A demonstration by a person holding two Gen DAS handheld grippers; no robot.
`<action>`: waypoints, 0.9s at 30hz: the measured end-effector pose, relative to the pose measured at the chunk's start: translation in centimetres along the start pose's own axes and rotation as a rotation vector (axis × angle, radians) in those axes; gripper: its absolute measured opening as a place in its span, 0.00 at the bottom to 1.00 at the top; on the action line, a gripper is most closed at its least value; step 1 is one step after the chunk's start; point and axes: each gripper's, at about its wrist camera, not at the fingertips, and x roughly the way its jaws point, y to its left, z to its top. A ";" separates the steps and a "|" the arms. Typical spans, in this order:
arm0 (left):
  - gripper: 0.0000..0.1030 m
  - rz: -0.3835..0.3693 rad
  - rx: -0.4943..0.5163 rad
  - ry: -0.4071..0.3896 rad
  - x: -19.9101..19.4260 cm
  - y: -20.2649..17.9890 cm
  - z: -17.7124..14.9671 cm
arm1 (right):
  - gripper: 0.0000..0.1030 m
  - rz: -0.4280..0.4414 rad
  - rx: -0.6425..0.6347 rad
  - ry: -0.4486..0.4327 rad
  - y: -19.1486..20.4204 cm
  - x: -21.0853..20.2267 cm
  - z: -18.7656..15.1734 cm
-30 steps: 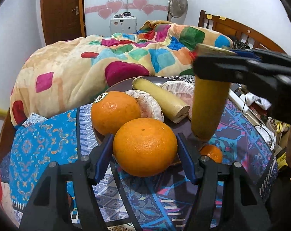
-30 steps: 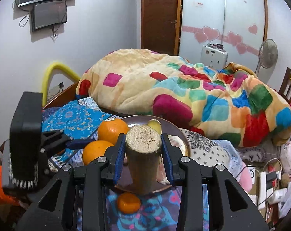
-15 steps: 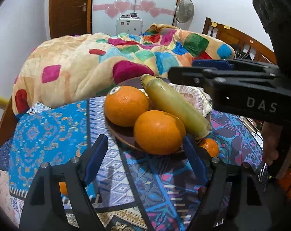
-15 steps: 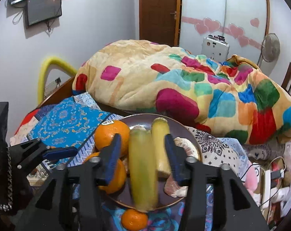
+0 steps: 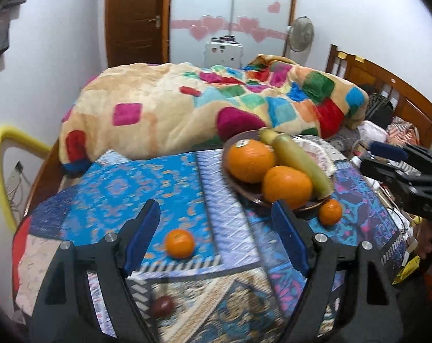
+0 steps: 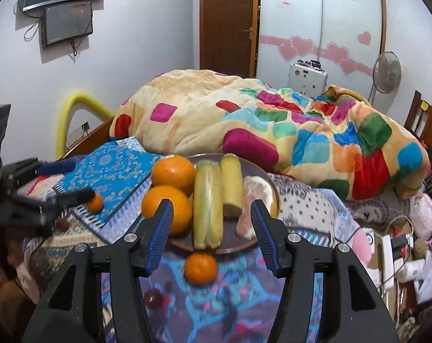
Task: Organize fruits
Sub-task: 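Grasp a small mandarin with left tool while right grasps another mandarin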
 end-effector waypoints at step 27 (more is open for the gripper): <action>0.53 0.014 0.027 0.176 5.1 4.1 -4.0 | 0.43 0.051 0.019 0.176 -0.1 4.9 -5.8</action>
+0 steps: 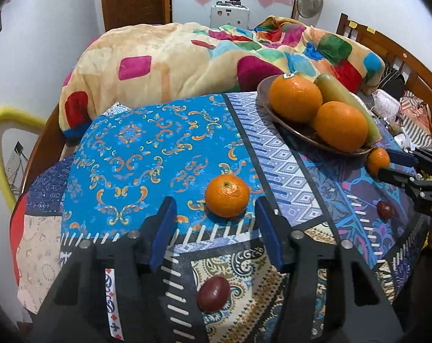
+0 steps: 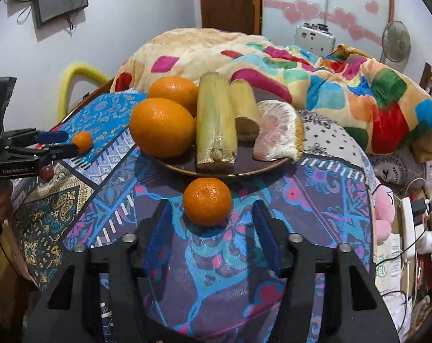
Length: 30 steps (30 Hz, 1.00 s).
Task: Organize fruits
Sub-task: 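Grasp a small mandarin with left tool while right grasps another mandarin, then carry both mandarins onto the purple plate and open both tools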
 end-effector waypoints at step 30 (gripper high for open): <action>0.32 -0.090 0.069 -0.116 -3.5 -4.3 3.0 | 0.33 -0.004 0.040 -0.096 -2.2 -3.1 0.3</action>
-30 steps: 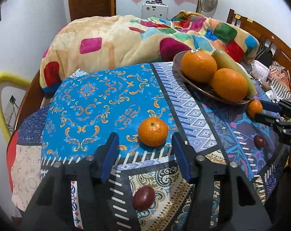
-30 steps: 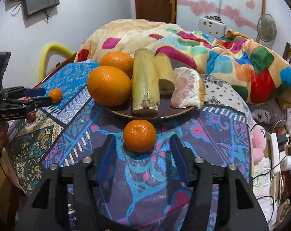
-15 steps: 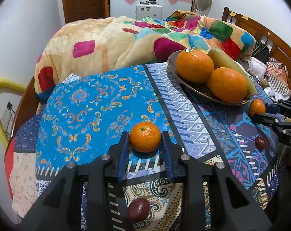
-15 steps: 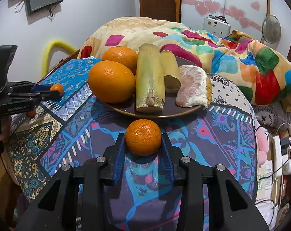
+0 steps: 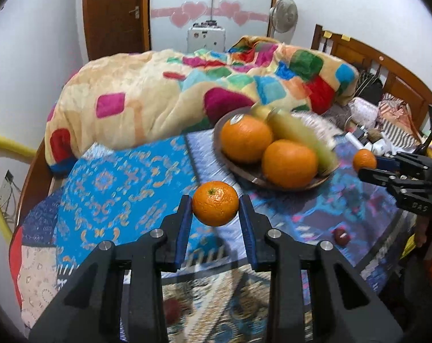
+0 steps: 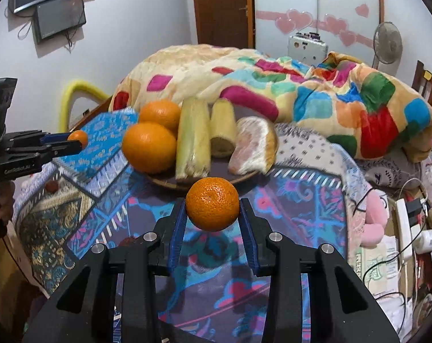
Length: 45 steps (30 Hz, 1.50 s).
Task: Organize fruits
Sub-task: 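Carry both mandarins onto the purple plate and open both tools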
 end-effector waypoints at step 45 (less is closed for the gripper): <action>0.33 -0.020 0.060 0.008 7.3 -7.3 6.0 | 0.33 -0.027 -0.068 -0.014 -1.3 5.0 3.9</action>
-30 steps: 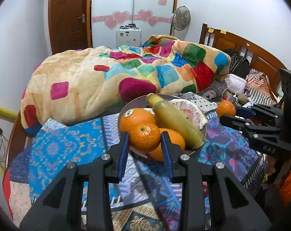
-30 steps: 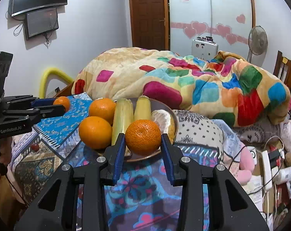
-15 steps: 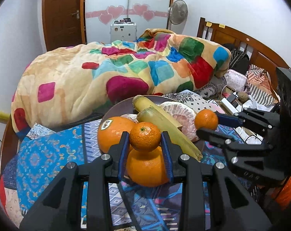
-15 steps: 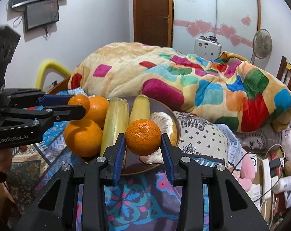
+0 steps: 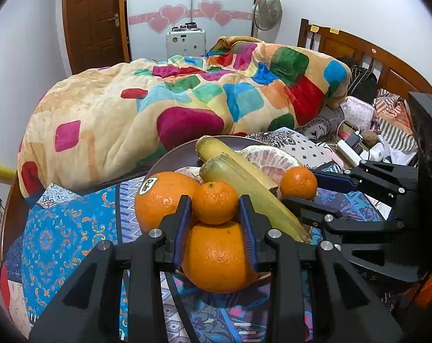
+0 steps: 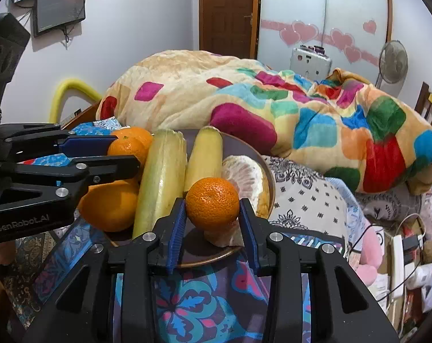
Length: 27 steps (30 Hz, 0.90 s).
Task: Organize fruits
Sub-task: 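Carry both mandarins onto the purple plate and open both tools, then grasp a red date with left tool while right grasps another red date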
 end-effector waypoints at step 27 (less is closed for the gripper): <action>0.50 0.063 -0.092 -0.098 -11.7 2.9 -3.4 | 0.51 -0.020 0.039 -0.141 3.0 -10.2 -0.2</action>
